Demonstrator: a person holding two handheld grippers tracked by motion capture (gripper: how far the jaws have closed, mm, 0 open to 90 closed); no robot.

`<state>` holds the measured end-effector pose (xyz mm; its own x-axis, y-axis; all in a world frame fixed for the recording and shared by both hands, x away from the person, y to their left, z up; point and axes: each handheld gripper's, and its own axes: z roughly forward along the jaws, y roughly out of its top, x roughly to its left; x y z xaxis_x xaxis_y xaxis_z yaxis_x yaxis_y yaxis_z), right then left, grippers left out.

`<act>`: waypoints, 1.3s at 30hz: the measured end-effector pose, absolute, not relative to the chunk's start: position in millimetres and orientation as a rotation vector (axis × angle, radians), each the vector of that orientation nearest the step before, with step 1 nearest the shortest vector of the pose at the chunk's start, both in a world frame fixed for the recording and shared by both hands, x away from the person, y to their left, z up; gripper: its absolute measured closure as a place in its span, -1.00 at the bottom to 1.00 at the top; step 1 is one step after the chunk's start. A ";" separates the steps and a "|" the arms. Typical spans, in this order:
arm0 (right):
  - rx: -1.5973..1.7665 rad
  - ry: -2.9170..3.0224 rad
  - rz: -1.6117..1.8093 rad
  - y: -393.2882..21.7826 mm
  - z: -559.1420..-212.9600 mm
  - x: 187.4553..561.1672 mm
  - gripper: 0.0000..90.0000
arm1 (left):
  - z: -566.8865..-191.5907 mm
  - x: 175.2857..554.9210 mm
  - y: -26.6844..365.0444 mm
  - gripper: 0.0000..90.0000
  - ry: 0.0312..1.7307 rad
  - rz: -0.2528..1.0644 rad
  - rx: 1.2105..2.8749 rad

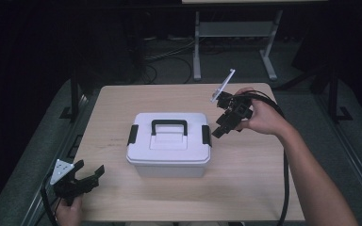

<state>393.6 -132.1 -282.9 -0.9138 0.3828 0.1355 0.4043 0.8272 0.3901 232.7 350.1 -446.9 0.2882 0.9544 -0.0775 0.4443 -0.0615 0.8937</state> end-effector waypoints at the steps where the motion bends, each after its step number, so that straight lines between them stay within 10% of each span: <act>1: -0.640 -2.952 -0.654 -133.7 -283.3 393.1 -0.07 | -447.0 232.7 350.0 -0.69 1.297 0.715 1.658; 39: -0.840 -2.895 -0.639 -200.6 -307.7 375.2 -0.08 | -446.6 232.1 349.9 -0.69 1.301 0.728 1.663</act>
<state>375.2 -200.6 -307.7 -0.8498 0.4993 0.1691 0.5241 0.7658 0.3728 232.1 349.9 -446.6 0.2801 0.9576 -0.0672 0.4436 -0.0670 0.8937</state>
